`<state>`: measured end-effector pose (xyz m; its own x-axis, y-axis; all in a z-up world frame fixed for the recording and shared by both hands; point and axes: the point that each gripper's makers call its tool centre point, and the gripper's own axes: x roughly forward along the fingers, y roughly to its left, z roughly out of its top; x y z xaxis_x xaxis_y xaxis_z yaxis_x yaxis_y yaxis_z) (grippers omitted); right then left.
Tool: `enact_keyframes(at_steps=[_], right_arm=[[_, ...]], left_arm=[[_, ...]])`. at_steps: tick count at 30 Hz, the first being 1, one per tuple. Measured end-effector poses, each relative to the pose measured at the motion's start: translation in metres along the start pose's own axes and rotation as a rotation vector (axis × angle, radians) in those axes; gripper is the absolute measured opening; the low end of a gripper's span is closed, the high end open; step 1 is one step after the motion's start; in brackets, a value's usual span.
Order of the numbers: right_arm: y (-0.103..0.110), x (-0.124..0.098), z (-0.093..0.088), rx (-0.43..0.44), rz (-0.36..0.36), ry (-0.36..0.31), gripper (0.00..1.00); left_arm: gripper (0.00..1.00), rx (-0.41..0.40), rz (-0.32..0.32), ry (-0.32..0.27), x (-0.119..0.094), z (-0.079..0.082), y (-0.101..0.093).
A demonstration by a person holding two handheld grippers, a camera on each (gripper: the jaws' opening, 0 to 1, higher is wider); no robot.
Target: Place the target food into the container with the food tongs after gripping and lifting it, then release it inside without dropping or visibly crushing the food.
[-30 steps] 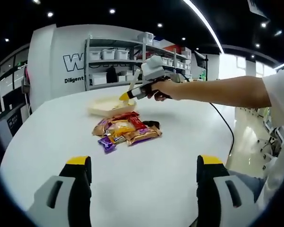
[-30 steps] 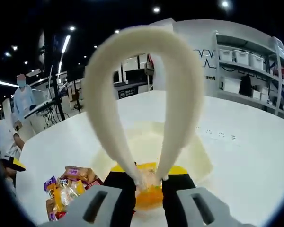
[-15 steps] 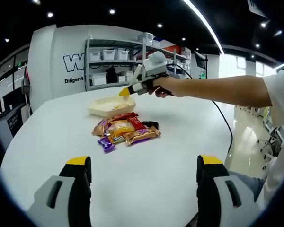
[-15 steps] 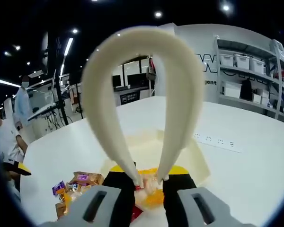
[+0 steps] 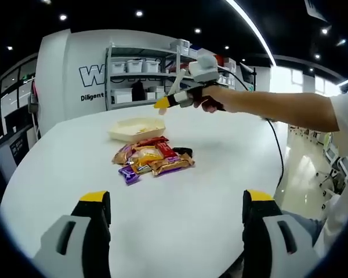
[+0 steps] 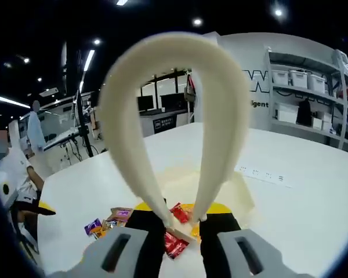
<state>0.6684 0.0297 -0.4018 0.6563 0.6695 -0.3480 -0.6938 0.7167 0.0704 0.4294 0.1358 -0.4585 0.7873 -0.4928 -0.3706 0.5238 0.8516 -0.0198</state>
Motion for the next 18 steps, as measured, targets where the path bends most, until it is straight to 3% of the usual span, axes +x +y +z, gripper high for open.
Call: enact_keyframes(at_steps=[9, 18], right_arm=[[0.015, -0.024, -0.009, -0.006, 0.022, 0.015, 0.15], [0.035, -0.043, -0.036, 0.009, 0.067, 0.052, 0.15]], left_arm=[[0.93, 0.012, -0.011, -0.008, -0.003, 0.007, -0.014], [0.93, 0.019, -0.027, -0.016, -0.007, 0.010, -0.029]])
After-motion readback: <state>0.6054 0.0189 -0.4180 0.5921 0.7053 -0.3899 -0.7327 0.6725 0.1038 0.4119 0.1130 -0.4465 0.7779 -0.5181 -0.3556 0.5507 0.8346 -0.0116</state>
